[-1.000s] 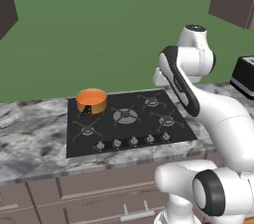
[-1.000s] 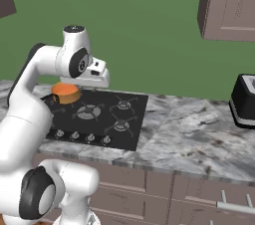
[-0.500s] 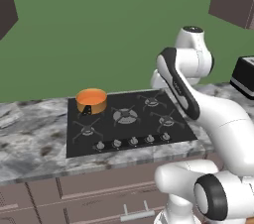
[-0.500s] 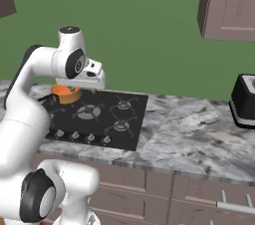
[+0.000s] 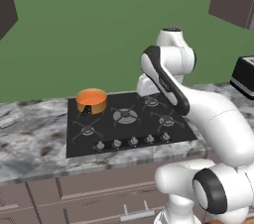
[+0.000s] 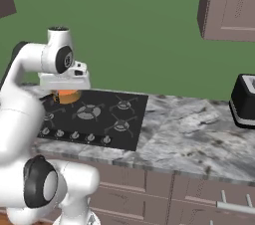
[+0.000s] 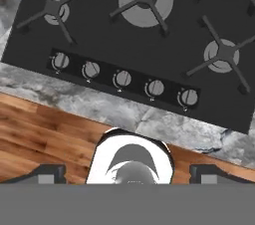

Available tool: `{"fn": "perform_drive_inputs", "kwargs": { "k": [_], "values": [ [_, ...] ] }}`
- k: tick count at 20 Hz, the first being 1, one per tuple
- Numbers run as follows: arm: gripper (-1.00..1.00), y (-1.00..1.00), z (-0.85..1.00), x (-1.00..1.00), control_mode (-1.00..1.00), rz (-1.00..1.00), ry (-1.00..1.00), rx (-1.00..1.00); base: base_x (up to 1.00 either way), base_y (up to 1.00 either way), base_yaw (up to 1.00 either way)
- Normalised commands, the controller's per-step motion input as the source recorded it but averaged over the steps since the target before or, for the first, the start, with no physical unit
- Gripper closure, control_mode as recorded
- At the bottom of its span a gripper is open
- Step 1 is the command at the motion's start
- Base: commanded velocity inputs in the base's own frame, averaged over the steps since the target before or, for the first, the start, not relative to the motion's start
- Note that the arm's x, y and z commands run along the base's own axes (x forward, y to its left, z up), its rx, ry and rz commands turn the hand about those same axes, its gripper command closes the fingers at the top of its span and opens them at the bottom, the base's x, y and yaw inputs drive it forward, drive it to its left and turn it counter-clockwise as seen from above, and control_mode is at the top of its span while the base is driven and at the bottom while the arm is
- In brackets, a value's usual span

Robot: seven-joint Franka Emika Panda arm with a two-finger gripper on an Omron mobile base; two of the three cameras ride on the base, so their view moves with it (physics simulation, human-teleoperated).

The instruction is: Wait until the marinara sauce is simmered to a deep red color and then turn off the stove.

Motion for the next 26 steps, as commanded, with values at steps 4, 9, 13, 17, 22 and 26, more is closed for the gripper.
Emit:
{"fn": "perform_drive_inputs", "kwargs": {
  "k": [4, 9, 13, 17, 22, 26],
  "values": [
    [-1.0, 0.56, -0.06, -0.04, -1.0, 0.28, 0.3, -0.02, 0.0, 0.0, 0.0],
    [-1.0, 0.31, -0.3, -0.2, -1.0, 0.3, 0.14, 0.0, 0.0, 0.0, 0.0],
    [-1.0, 0.22, -0.38, -0.13, -1.0, 0.24, 0.01, 0.0, 0.0, 0.0, 0.0],
    [-1.0, 0.18, -0.39, -0.06, -1.0, 0.12, -0.07, 0.0, 0.0, 0.0, 0.0],
    [-1.0, 0.26, -0.26, -0.01, -1.0, 0.07, -0.09, 0.02, 0.0, 0.0, 0.0],
    [-1.0, 0.24, -0.1, 0.0, -1.0, 0.06, 0.0, 0.0, 0.0, 0.0, 0.0]
  ]
}}
